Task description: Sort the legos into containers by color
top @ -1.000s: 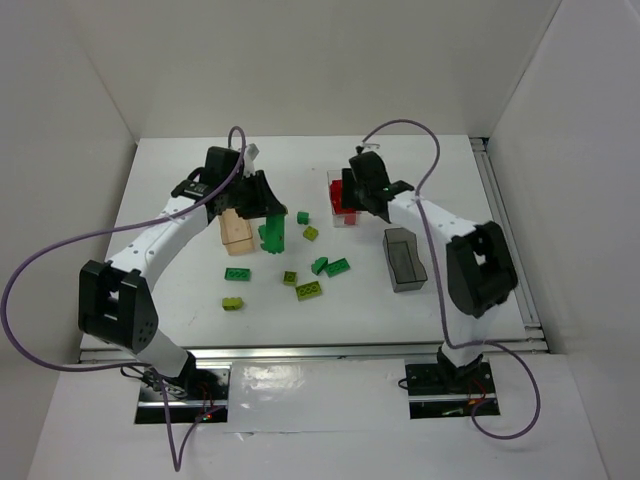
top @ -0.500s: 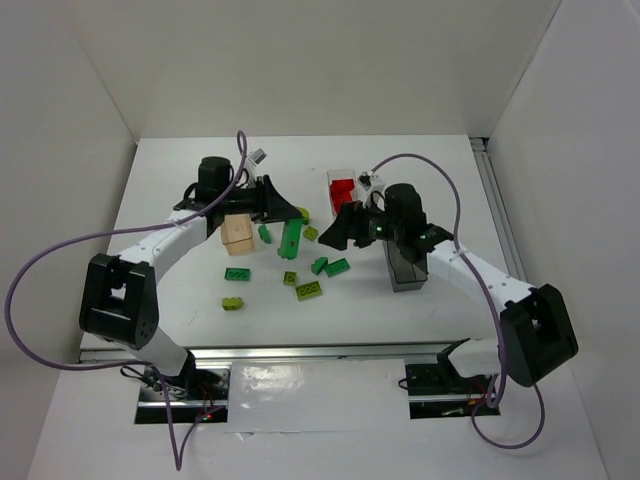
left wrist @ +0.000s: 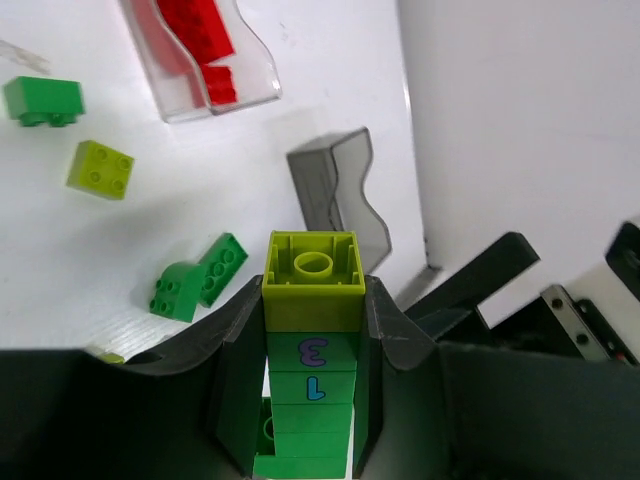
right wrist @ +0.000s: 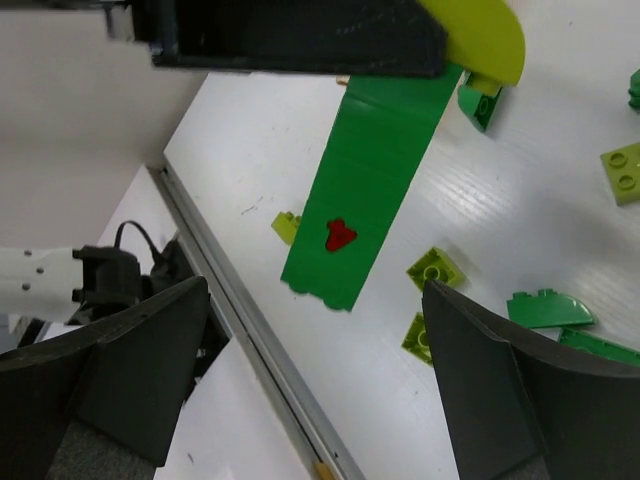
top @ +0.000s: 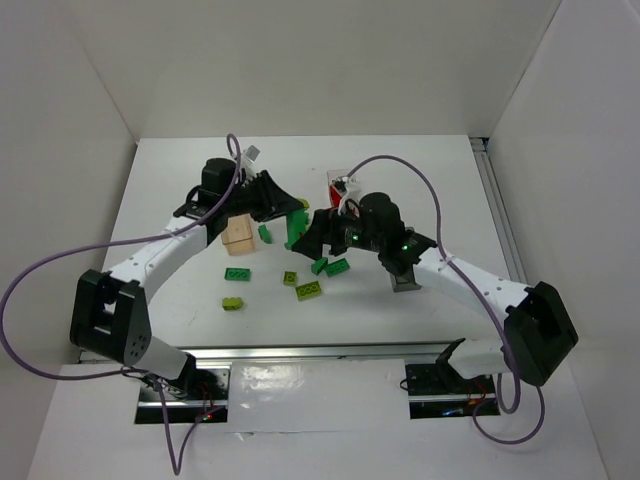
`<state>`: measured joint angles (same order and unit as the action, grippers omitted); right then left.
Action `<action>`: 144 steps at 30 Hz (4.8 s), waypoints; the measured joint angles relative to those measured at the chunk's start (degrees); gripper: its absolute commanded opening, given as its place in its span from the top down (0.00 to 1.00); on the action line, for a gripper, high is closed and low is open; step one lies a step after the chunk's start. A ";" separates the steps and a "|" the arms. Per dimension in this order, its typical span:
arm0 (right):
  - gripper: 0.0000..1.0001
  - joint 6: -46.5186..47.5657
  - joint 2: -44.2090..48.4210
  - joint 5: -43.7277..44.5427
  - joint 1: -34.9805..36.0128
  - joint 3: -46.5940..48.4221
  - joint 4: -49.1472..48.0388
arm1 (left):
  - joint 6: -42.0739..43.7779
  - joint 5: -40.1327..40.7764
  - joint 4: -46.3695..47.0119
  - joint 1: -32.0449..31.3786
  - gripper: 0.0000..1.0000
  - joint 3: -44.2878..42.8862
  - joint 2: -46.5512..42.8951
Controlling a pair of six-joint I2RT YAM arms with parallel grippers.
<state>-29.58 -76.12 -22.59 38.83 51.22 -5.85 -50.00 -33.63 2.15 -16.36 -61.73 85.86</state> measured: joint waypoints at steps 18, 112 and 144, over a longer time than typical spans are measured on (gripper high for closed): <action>0.39 -0.57 -7.72 14.80 5.07 8.85 6.67 | -1.20 26.77 -14.23 -6.12 1.00 -2.82 -7.02; 0.79 19.02 8.37 -29.24 -8.46 -0.07 16.00 | 30.03 -31.28 -5.25 -3.98 0.07 -3.69 -1.38; 0.79 18.60 6.47 -28.59 -8.50 0.00 15.69 | 35.47 -35.71 -10.71 -6.64 0.85 -5.18 -0.02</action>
<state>-10.98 -69.65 -51.18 30.33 51.22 9.85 -14.52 -69.34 -8.56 -23.00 -66.92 85.84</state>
